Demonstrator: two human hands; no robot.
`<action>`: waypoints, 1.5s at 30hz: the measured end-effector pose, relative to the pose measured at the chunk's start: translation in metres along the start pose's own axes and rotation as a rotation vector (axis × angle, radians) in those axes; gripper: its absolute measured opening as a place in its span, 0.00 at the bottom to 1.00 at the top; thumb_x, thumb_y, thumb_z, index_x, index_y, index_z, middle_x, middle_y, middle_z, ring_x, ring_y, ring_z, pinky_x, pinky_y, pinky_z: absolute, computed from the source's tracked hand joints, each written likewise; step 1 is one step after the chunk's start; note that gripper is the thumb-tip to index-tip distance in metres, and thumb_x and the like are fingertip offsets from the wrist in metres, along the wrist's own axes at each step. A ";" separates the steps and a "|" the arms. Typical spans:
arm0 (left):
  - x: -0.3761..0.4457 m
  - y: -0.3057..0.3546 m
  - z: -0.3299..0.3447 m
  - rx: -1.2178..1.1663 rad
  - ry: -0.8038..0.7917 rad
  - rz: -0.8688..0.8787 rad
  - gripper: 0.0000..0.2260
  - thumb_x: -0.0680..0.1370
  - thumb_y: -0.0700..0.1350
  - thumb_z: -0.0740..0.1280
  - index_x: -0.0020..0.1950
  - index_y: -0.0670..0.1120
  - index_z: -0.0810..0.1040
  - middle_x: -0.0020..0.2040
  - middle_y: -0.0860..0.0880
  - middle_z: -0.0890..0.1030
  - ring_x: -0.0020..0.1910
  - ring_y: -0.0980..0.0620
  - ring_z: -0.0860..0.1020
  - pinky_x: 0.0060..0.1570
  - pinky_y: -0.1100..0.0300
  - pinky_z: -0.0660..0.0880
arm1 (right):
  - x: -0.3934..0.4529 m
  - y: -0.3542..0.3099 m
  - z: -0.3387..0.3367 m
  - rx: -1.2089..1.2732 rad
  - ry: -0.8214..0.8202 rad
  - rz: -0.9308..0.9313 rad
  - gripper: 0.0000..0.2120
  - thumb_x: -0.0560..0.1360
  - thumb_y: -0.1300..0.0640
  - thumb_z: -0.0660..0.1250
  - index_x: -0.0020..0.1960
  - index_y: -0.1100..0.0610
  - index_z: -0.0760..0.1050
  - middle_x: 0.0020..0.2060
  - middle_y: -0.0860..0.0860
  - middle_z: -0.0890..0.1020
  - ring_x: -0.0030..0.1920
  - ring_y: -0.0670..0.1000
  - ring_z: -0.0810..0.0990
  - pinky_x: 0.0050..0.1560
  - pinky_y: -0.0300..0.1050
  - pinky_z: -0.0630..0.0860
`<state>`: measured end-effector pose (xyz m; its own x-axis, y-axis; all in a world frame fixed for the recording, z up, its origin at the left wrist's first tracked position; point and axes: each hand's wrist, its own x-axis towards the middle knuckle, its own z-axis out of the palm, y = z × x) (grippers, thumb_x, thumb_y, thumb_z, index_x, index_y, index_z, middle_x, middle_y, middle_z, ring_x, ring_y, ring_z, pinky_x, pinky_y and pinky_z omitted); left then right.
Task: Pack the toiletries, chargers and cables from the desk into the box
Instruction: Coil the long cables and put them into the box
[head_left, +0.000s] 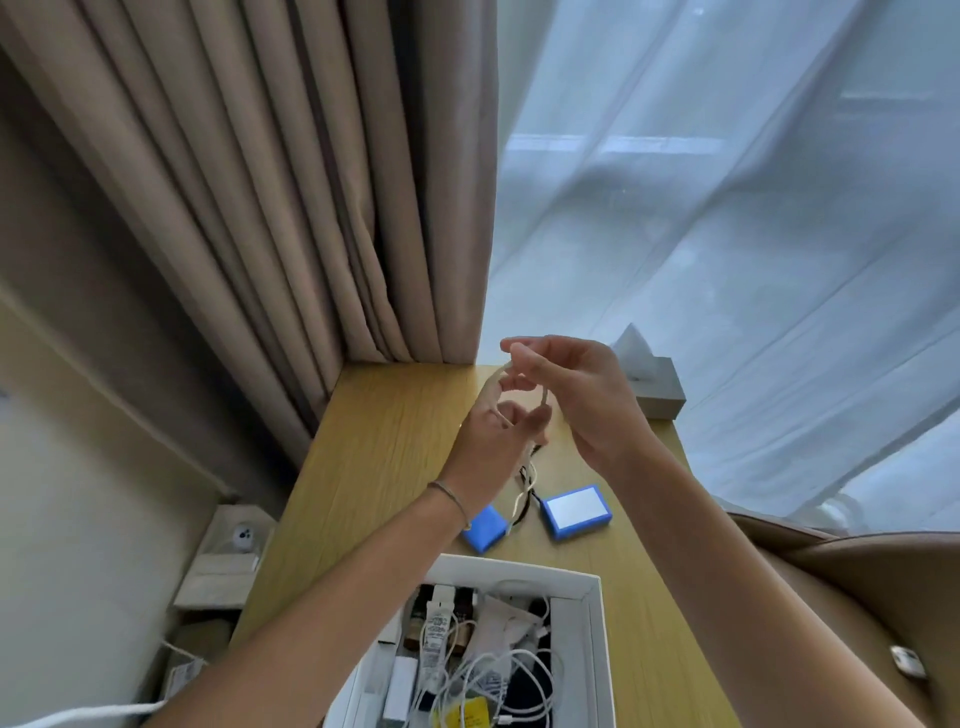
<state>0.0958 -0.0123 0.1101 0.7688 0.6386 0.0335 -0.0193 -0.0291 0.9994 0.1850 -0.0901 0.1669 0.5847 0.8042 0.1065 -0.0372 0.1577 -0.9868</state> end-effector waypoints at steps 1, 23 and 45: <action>0.000 0.002 -0.002 0.020 -0.012 0.000 0.01 0.80 0.45 0.68 0.51 0.50 0.78 0.42 0.46 0.81 0.40 0.50 0.78 0.47 0.50 0.78 | 0.000 -0.002 -0.001 -0.040 0.011 -0.019 0.08 0.76 0.56 0.72 0.39 0.56 0.85 0.47 0.55 0.87 0.49 0.44 0.84 0.43 0.36 0.78; -0.015 0.099 -0.127 -0.568 0.241 0.083 0.18 0.86 0.45 0.53 0.36 0.47 0.68 0.27 0.50 0.61 0.24 0.54 0.60 0.26 0.62 0.63 | -0.028 0.185 0.020 -0.703 -0.011 0.443 0.09 0.75 0.58 0.70 0.37 0.60 0.78 0.31 0.54 0.79 0.34 0.49 0.75 0.38 0.44 0.68; -0.014 0.009 -0.149 -0.026 0.265 -0.244 0.16 0.82 0.56 0.61 0.43 0.46 0.75 0.34 0.47 0.81 0.29 0.53 0.74 0.28 0.62 0.66 | -0.024 0.040 0.046 -0.087 -0.214 0.115 0.16 0.70 0.68 0.60 0.55 0.63 0.80 0.34 0.51 0.74 0.34 0.47 0.71 0.37 0.37 0.71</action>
<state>-0.0103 0.0930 0.1206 0.5602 0.8017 -0.2085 0.1261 0.1662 0.9780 0.1319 -0.0768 0.1302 0.3957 0.9183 0.0075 -0.0178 0.0159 -0.9997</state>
